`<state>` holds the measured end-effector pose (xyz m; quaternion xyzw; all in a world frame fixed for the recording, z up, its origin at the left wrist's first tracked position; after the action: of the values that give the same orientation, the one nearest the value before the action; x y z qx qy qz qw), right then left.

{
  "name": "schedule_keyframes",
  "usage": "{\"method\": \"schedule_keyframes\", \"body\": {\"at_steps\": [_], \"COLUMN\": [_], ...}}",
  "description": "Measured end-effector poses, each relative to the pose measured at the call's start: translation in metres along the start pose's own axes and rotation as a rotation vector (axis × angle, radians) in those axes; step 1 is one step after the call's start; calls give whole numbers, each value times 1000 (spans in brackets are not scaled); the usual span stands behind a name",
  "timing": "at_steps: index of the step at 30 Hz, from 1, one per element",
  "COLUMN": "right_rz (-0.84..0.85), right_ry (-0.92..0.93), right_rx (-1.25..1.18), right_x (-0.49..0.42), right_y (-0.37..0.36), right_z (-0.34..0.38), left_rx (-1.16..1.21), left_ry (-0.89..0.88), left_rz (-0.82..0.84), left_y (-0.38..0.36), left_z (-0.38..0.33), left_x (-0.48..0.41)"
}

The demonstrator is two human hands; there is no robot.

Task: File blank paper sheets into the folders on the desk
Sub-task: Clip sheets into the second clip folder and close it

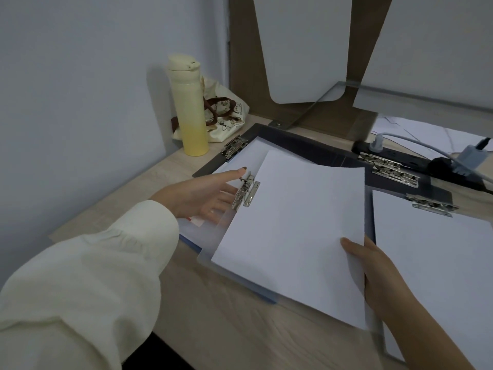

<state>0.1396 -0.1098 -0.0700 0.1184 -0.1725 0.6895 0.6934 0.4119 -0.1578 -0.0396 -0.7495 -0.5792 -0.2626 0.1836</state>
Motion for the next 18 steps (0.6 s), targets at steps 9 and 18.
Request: {"method": "schedule_keyframes", "body": {"at_steps": [9, 18], "right_rz": [-29, -81], "right_ry": [1, -12], "right_rx": [24, 44], "right_x": [0, -6], "right_y": [0, 3], "right_z": [-1, -5], "left_rx": [117, -26], "left_ry": [-102, -163], "left_rz": [16, -98], "left_y": [-7, -4], "left_z": [17, 20], "left_x": [-3, -8]}}
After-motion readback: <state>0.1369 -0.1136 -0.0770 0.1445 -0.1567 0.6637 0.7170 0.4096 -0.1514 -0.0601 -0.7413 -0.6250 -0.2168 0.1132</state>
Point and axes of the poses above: each hand's wrist, its own x-axis away from the middle knuckle, its own y-axis out of the back of the hand, z = x × y, the point moved 7 cm from there along -x, towards the middle knuckle, and after that the axes turned 4 degrees about x, right-handed, at the moved point
